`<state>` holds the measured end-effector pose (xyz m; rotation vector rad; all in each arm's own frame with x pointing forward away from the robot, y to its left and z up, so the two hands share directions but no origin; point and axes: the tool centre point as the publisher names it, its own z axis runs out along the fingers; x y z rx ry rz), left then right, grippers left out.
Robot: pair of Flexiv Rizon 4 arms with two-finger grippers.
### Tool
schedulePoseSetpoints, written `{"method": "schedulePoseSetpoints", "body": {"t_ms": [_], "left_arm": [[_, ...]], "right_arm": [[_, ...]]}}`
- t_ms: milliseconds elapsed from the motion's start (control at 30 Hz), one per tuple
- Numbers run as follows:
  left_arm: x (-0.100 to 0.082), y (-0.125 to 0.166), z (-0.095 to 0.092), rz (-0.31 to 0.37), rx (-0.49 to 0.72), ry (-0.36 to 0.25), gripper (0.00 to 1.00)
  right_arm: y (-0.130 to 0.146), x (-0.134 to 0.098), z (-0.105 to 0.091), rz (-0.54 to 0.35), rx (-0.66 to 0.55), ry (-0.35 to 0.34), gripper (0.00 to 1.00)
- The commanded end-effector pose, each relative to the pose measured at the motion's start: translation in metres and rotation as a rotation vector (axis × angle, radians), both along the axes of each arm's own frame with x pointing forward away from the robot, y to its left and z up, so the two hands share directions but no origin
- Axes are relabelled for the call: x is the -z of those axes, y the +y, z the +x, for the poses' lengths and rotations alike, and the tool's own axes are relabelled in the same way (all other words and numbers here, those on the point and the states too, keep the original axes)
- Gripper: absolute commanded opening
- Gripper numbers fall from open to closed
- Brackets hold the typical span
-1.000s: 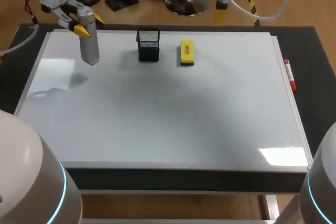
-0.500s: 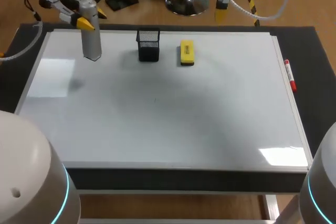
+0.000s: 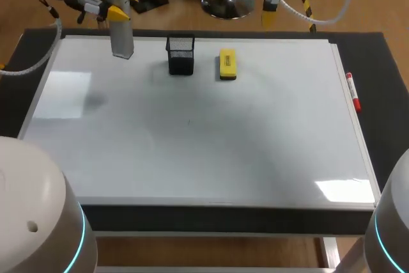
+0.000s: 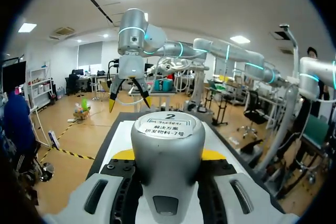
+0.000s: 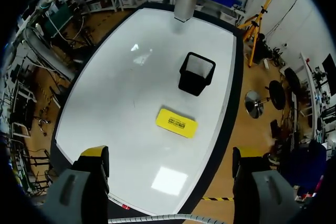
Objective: Pick up the inspection probe, press it on each red-marked spot on the whiteboard one by one, put down the probe, pick up the eraser, and wipe off all the red marks.
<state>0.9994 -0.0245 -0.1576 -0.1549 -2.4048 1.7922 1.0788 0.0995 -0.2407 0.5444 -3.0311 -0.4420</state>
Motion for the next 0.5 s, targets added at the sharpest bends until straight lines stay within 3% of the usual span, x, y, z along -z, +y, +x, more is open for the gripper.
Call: {"method": "schedulePoseSetpoints", "body": {"t_ms": [33, 500], "left_arm": [[-0.005, -0.010, -0.001, -0.006, -0.328, -0.101, 0.00], [-0.021, -0.042, 0.025, -0.057, -0.253, -0.134, 0.00]], "right_arm": [[0.000, -0.002, 0.002, -0.006, -0.002, 0.005, 1.00], [0.000, -0.002, 0.002, -0.006, -0.002, 0.005, 1.00]]}}
